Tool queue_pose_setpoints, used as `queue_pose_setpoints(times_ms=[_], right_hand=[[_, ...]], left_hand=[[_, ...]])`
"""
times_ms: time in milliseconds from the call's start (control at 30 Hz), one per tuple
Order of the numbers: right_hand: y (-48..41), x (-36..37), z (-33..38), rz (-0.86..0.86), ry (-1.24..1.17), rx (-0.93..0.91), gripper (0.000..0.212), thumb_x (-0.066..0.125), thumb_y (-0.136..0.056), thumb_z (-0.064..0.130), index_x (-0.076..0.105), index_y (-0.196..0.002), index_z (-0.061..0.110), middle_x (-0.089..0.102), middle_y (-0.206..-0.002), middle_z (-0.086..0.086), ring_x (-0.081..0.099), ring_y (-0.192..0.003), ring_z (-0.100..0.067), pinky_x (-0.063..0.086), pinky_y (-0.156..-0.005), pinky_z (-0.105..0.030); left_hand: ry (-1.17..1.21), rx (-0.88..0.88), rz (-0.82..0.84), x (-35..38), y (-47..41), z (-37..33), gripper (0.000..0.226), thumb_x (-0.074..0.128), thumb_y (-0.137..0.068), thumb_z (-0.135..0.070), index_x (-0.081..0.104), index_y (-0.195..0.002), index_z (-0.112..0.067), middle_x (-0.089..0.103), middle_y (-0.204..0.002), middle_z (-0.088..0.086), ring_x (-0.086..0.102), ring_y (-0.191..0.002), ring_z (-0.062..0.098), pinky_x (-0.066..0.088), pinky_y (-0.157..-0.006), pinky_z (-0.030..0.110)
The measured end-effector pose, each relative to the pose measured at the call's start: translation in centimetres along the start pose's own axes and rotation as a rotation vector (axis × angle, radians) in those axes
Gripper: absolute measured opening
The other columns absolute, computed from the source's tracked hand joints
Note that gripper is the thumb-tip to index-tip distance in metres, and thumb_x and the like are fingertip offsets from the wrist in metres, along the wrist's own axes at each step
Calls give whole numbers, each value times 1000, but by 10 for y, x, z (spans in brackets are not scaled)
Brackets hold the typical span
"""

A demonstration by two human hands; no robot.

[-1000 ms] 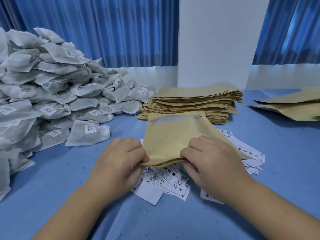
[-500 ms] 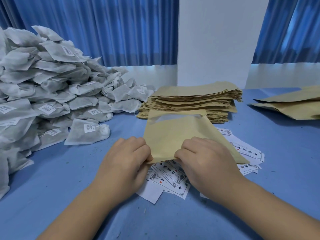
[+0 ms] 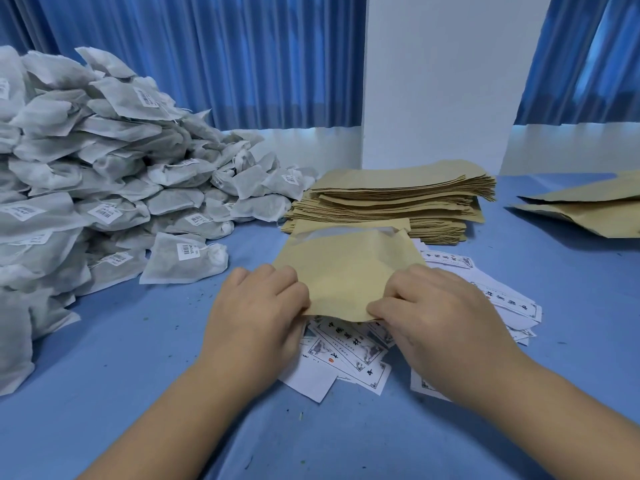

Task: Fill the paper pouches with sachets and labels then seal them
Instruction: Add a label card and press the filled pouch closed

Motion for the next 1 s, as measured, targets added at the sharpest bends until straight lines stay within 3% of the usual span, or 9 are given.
queue_pose_setpoints(times_ms=[200,300,400,533,600,733,833,933,1000], right_hand=[[-1,3,2,-23,15,22,24,74,-50,-8,67,-63,12,56,-63,-2,50,-54,-24,31,-46,-25],[-1,5,6,-23,5,13,23,70,-50,-7,66,-63,12,55,-63,-2,49,-53,-24,31,-44,-26],[-2,5,8,-21,0,-12,21,73,-54,-5,66,-63,13,55,-63,-2,49,-54,-24,31,-45,-26],[-4,-2,-1,-47,-87,-49,15,75,-67,-2,68,-70,11,56,-68,-3,50,-58,-27,39,-50,-32],[-3,-5,-9,-73,-105,-9,16,78,-66,-3,70,-72,9,58,-68,-5,53,-58,-29,42,-50,-33],[0,-6,-19,-96,-84,71,18,83,-60,-5,72,-68,7,58,-63,-6,56,-55,-30,46,-42,-34],[0,-5,-21,-32,-177,82,9,77,-74,19,73,-68,14,58,-64,0,57,-61,-25,47,-48,-32],[-1,-4,-29,115,-568,394,29,63,-76,61,69,-69,34,58,-76,13,53,-85,-7,40,-72,-22],[-2,-3,-37,75,-748,585,40,41,-78,76,65,-81,44,56,-93,18,49,-96,6,33,-74,-7]], left_hand=[[-40,33,0,7,-4,-16,21,44,-76,-19,64,-75,-13,57,-73,2,51,-63,28,31,-58,35],[-42,89,-49,10,-7,-20,10,56,-71,-7,62,-65,-12,54,-65,2,50,-56,26,33,-53,35],[-8,89,-53,11,-7,-17,9,63,-65,-6,59,-61,-12,51,-62,1,48,-54,25,26,-56,32],[26,69,-63,9,-4,-10,17,48,-75,-14,63,-67,-11,52,-65,2,47,-56,27,22,-56,31],[41,52,-67,7,-2,-7,20,46,-74,-14,65,-72,-11,55,-69,3,48,-58,27,28,-55,31],[59,27,-86,9,-1,-5,17,72,-65,1,65,-75,-9,56,-71,5,49,-61,28,35,-52,33],[46,-1,-109,11,-1,-4,27,81,-60,4,57,-65,-8,48,-62,7,41,-58,27,20,-56,30],[45,2,-116,9,1,-3,23,78,-66,0,56,-63,-7,44,-60,7,35,-57,25,11,-58,27],[52,-4,-140,7,1,-3,19,67,-77,-8,56,-62,-6,44,-60,7,37,-55,25,9,-58,26]])
Point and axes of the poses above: each hand's wrist, its own y-axis away from the middle knuckle, its own x-axis out of the palm, z = x × y, the point moved 2 cm from there along -y, towards the middle knuckle
